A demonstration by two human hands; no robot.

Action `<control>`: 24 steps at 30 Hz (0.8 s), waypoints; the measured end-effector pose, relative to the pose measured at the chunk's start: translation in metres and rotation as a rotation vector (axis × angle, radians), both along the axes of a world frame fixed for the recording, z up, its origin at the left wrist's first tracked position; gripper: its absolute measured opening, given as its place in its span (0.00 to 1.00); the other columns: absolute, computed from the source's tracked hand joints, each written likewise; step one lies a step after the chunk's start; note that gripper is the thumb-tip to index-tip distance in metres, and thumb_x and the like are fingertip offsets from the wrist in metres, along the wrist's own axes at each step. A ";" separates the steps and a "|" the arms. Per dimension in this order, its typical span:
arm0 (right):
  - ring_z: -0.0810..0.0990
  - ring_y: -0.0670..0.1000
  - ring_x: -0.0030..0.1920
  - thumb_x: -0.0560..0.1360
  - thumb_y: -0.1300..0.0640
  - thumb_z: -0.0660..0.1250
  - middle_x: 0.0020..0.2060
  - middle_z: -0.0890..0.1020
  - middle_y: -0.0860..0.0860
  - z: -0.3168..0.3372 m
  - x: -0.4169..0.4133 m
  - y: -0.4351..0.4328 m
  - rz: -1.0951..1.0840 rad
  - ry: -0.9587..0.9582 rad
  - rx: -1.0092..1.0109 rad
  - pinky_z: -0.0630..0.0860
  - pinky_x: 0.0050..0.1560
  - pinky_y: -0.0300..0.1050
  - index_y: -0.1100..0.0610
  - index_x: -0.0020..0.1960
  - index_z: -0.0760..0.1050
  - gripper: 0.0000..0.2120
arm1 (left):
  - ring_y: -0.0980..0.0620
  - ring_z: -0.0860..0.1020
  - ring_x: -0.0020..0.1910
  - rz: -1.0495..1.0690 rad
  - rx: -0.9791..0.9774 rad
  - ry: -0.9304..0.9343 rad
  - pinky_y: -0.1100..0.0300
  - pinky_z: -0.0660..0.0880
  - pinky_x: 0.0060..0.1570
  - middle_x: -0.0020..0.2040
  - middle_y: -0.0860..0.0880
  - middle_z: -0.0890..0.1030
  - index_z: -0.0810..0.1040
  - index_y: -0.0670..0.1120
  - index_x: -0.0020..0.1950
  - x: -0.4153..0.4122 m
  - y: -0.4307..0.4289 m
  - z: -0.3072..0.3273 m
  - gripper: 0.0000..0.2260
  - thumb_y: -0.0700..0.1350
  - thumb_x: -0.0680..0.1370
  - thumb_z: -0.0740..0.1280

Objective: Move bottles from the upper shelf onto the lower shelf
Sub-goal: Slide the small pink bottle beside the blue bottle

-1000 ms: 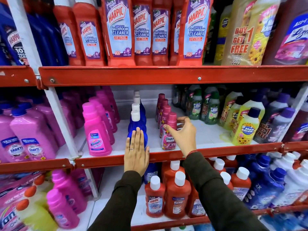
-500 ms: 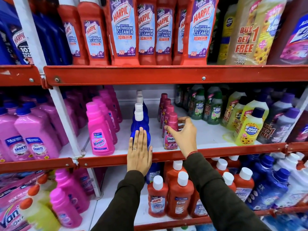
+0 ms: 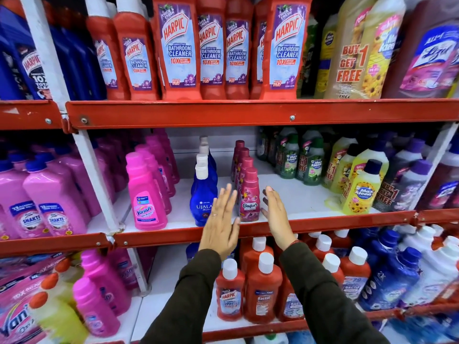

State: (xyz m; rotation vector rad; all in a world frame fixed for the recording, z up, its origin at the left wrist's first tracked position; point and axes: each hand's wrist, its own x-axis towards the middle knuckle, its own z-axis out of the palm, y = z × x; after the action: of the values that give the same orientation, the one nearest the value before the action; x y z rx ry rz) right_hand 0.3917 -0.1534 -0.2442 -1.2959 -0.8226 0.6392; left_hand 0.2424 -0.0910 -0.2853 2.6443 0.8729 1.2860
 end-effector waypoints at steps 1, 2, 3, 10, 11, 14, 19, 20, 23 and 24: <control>0.67 0.50 0.75 0.83 0.42 0.53 0.76 0.68 0.51 -0.001 -0.001 0.001 0.012 0.014 -0.006 0.65 0.76 0.51 0.54 0.78 0.62 0.27 | 0.63 0.44 0.81 -0.069 -0.131 -0.046 0.73 0.41 0.77 0.82 0.62 0.42 0.41 0.58 0.81 0.006 -0.005 0.004 0.30 0.50 0.83 0.54; 0.66 0.50 0.76 0.84 0.42 0.51 0.77 0.67 0.51 -0.001 -0.002 0.001 0.028 0.030 -0.015 0.63 0.77 0.51 0.54 0.79 0.61 0.28 | 0.70 0.43 0.79 -0.116 -0.264 -0.095 0.77 0.42 0.74 0.80 0.68 0.41 0.40 0.62 0.80 0.013 -0.009 0.009 0.29 0.53 0.84 0.53; 0.67 0.48 0.75 0.84 0.42 0.50 0.76 0.67 0.51 -0.002 -0.002 0.002 0.044 0.046 -0.024 0.64 0.76 0.48 0.55 0.79 0.60 0.28 | 0.76 0.43 0.76 -0.152 -0.393 -0.150 0.77 0.44 0.72 0.78 0.72 0.41 0.40 0.64 0.80 0.020 -0.013 0.012 0.29 0.56 0.84 0.52; 0.80 0.24 0.42 0.84 0.40 0.46 0.47 0.77 0.32 -0.001 -0.008 -0.001 0.162 0.090 -0.030 0.73 0.39 0.19 0.35 0.53 0.70 0.14 | 0.47 0.67 0.76 -0.246 -1.213 -0.525 0.45 0.62 0.78 0.79 0.45 0.66 0.57 0.51 0.82 0.057 -0.012 0.037 0.31 0.64 0.82 0.46; 0.80 0.24 0.42 0.84 0.40 0.46 0.47 0.77 0.32 0.000 -0.008 -0.002 0.172 0.093 -0.037 0.73 0.39 0.19 0.35 0.53 0.70 0.14 | 0.46 0.70 0.74 -0.255 -1.256 -0.534 0.45 0.63 0.77 0.76 0.44 0.69 0.59 0.50 0.81 0.059 -0.011 0.038 0.30 0.64 0.82 0.46; 0.81 0.26 0.44 0.84 0.39 0.45 0.49 0.79 0.35 0.000 -0.006 -0.002 0.186 0.077 -0.057 0.74 0.40 0.20 0.38 0.58 0.71 0.16 | 0.45 0.72 0.72 -0.270 -1.272 -0.546 0.46 0.65 0.76 0.74 0.43 0.72 0.61 0.48 0.80 0.063 -0.010 0.038 0.30 0.62 0.83 0.46; 0.79 0.31 0.46 0.84 0.40 0.45 0.50 0.78 0.36 -0.002 -0.004 -0.003 0.180 0.030 -0.091 0.74 0.42 0.22 0.41 0.65 0.66 0.17 | 0.45 0.71 0.73 -0.261 -1.258 -0.547 0.49 0.66 0.74 0.75 0.43 0.70 0.59 0.49 0.81 0.066 -0.008 0.036 0.28 0.60 0.84 0.47; 0.79 0.31 0.47 0.84 0.40 0.45 0.51 0.78 0.38 -0.002 -0.004 -0.002 0.181 0.026 -0.094 0.74 0.41 0.22 0.42 0.66 0.67 0.17 | 0.45 0.71 0.73 -0.260 -1.256 -0.539 0.49 0.66 0.74 0.75 0.43 0.70 0.59 0.49 0.81 0.066 -0.007 0.036 0.28 0.60 0.84 0.47; 0.77 0.35 0.49 0.85 0.42 0.46 0.56 0.77 0.46 -0.005 -0.003 -0.001 0.182 0.010 -0.098 0.73 0.43 0.25 0.48 0.73 0.67 0.23 | 0.45 0.72 0.72 -0.259 -1.253 -0.526 0.49 0.67 0.74 0.74 0.43 0.71 0.60 0.49 0.80 0.065 -0.008 0.035 0.28 0.61 0.84 0.47; 0.77 0.35 0.49 0.85 0.42 0.46 0.57 0.76 0.47 -0.004 -0.004 -0.001 0.178 0.005 -0.100 0.73 0.43 0.25 0.49 0.74 0.67 0.23 | 0.45 0.72 0.72 -0.260 -1.252 -0.521 0.48 0.67 0.75 0.74 0.43 0.71 0.60 0.49 0.80 0.065 -0.008 0.035 0.28 0.61 0.84 0.47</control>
State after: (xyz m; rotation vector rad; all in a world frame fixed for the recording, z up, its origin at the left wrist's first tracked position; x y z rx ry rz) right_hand 0.3873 -0.1548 -0.2480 -1.3200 -0.9182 0.8338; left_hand 0.3073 -0.0990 -0.2505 1.3117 0.7944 0.8226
